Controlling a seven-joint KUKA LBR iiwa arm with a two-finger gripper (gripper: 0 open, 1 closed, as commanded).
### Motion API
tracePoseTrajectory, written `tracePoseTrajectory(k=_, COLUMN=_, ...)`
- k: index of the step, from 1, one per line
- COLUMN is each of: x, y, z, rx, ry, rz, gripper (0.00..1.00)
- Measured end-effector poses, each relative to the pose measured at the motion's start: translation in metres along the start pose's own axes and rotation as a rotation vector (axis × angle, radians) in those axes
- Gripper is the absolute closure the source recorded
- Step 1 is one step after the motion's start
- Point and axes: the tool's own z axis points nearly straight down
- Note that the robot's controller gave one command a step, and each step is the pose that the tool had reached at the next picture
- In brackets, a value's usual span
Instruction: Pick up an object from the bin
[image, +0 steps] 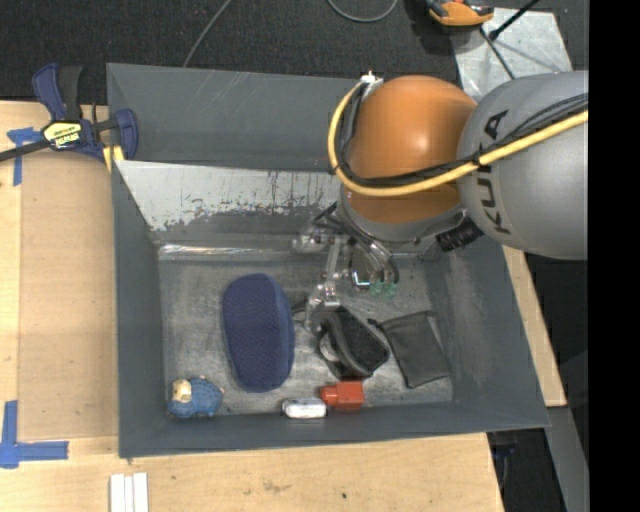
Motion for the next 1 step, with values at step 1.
tracePoseTrajectory(k=1, x=0.0154, y=-0.0869, z=0.1262, rx=-0.006, ry=-0.01, rz=-0.013, gripper=0.0)
